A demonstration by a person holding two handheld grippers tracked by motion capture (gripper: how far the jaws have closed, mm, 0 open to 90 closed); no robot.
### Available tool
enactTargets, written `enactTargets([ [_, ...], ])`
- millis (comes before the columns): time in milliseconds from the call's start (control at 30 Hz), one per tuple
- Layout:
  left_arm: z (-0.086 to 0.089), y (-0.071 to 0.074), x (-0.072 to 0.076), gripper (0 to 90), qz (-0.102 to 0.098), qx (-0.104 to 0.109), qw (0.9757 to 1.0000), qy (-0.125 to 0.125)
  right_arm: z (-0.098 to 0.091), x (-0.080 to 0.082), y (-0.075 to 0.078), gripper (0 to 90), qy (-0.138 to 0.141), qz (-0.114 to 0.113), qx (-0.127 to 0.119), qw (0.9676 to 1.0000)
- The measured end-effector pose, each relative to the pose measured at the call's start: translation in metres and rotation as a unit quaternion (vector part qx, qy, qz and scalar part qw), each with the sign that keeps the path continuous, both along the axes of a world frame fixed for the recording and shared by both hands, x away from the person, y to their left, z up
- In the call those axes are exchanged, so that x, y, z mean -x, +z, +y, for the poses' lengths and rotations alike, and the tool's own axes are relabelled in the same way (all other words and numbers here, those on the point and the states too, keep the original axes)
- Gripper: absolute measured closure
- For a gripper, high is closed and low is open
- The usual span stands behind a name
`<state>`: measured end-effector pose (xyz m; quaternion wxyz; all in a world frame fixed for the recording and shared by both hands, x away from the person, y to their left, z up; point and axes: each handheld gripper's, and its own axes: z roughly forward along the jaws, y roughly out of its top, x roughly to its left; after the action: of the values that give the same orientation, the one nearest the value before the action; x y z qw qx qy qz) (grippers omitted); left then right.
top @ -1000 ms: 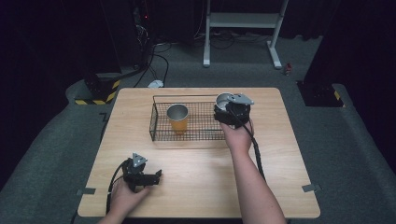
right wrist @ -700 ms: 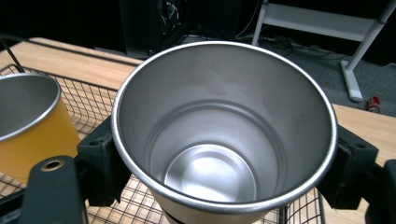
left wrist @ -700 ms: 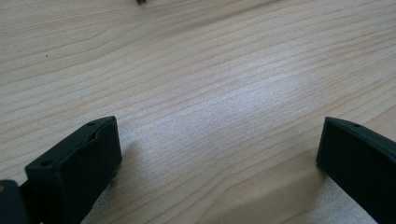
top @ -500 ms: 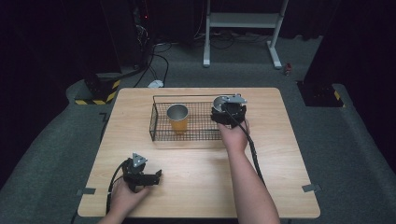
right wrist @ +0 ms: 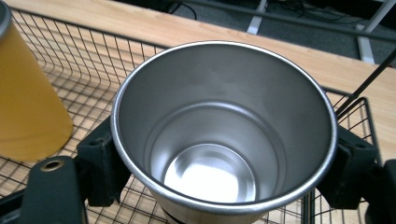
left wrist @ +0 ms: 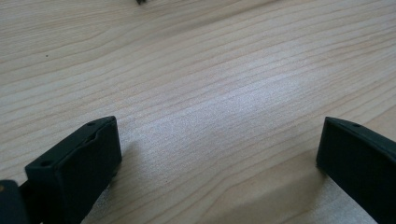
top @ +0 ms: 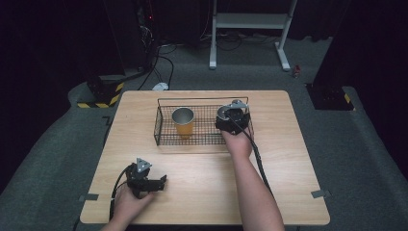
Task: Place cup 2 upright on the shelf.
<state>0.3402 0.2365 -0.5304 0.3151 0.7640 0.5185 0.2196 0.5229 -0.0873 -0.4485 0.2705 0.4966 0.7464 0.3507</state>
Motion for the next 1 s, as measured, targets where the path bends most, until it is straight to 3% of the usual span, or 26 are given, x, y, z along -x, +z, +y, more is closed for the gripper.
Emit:
enactTargets([
  [467, 0.0, 0.0, 0.0, 0.3, 0.0, 0.001, 1.0, 0.0, 0.003, -0.011, -0.015, 18.6, 0.0, 0.034, 0.019, 0.9993],
  [1000, 0.0, 0.0, 0.0, 0.3, 0.0, 0.001, 1.0, 0.001, 0.003, -0.015, -0.021, 18.5, -0.004, 0.061, 0.008, 0.9981],
])
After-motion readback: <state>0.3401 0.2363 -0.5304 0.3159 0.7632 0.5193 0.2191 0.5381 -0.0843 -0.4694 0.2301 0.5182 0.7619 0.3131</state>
